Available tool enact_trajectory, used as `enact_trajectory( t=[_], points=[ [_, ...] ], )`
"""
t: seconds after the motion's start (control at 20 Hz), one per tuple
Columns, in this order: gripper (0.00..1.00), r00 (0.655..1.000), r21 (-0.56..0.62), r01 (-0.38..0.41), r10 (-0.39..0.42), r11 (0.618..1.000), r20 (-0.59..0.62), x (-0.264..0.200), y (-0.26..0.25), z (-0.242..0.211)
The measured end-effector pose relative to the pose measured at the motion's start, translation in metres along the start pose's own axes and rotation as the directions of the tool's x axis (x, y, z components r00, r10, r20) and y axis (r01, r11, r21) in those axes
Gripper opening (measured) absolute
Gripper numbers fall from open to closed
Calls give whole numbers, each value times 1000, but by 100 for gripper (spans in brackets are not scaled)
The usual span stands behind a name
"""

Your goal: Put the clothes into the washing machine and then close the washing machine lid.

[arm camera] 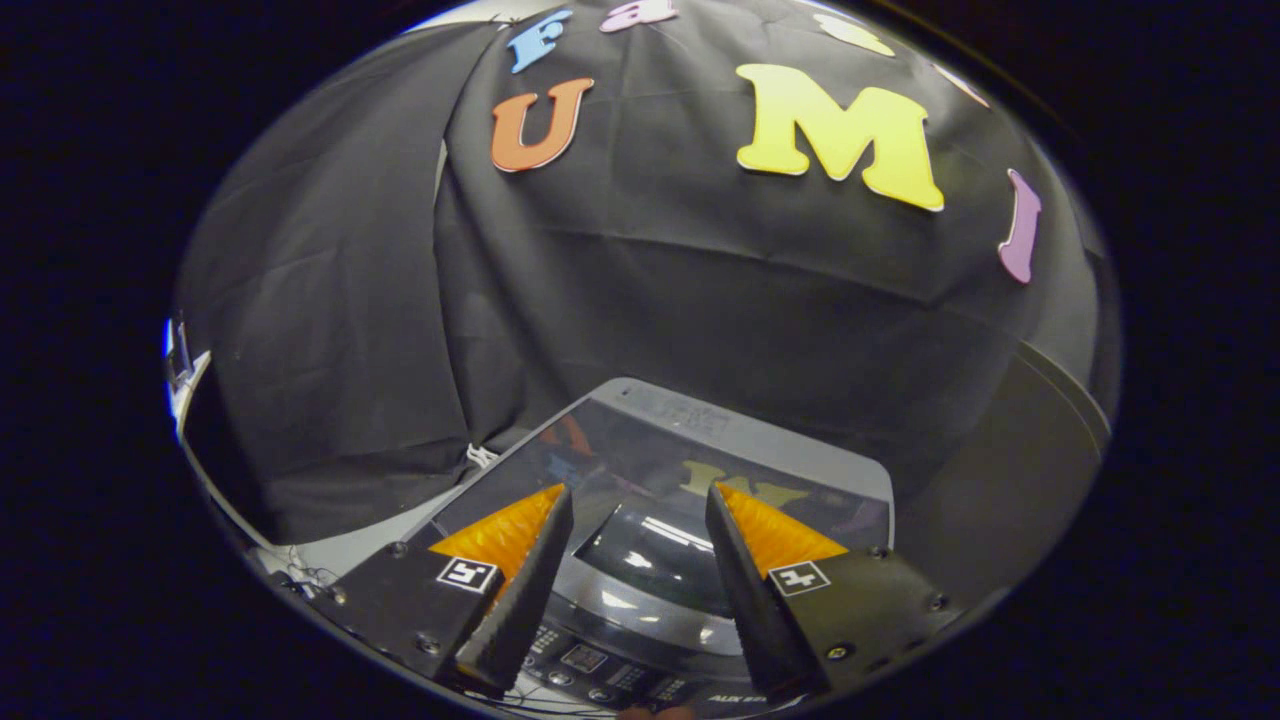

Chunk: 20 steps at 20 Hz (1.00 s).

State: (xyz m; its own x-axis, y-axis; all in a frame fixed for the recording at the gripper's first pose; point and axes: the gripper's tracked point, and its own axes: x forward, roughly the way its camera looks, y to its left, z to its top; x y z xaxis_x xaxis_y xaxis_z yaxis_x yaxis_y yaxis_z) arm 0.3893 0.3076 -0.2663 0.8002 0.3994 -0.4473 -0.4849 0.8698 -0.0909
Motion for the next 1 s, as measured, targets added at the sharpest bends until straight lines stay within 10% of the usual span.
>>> enact_trajectory(
  t=[0.3,1.0],
  points=[
    [88,994,61,68,-73,996,85,-88,-36,28],
    [100,884,289,346,-413,893,218,-458,-120,-19]
  ],
)
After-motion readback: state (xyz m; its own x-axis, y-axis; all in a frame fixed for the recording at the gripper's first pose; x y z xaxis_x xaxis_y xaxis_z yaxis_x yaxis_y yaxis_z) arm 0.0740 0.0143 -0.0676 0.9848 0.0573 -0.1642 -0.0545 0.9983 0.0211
